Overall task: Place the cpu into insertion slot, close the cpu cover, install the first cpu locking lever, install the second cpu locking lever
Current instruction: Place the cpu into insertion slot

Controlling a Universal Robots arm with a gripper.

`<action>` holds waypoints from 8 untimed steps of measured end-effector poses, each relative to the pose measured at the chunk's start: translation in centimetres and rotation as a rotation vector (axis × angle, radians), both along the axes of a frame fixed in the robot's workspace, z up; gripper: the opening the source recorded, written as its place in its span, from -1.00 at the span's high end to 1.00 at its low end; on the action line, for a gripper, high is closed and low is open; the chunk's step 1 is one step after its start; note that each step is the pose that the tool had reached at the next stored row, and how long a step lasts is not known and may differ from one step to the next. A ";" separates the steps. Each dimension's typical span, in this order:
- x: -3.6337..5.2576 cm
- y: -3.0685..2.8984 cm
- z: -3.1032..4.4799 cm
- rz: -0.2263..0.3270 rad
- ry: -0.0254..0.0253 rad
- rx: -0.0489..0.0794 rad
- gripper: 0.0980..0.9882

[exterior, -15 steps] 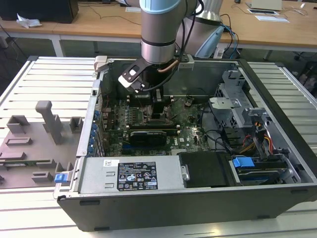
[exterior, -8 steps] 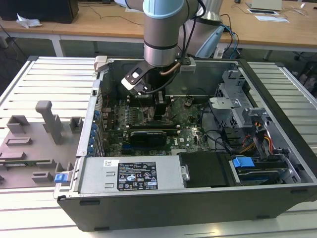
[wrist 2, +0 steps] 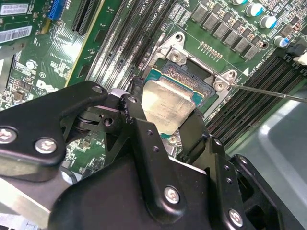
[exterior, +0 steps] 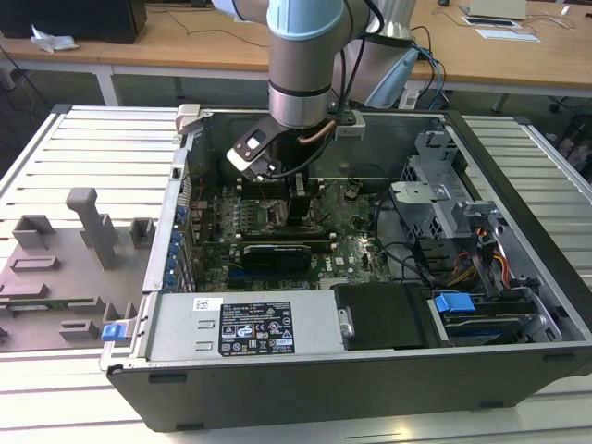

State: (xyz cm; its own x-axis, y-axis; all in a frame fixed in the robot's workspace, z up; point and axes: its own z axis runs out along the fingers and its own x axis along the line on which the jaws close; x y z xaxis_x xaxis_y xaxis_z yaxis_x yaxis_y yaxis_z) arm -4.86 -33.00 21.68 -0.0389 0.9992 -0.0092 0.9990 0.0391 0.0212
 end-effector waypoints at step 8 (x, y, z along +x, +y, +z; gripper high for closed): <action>0.02 0.48 -0.16 -0.002 -0.0001 0.000 0.00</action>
State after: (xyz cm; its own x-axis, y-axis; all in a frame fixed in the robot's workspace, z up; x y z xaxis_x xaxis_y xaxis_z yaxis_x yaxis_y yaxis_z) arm -4.84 -32.52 21.52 -0.0367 0.9993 -0.0090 0.9991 0.0369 0.0214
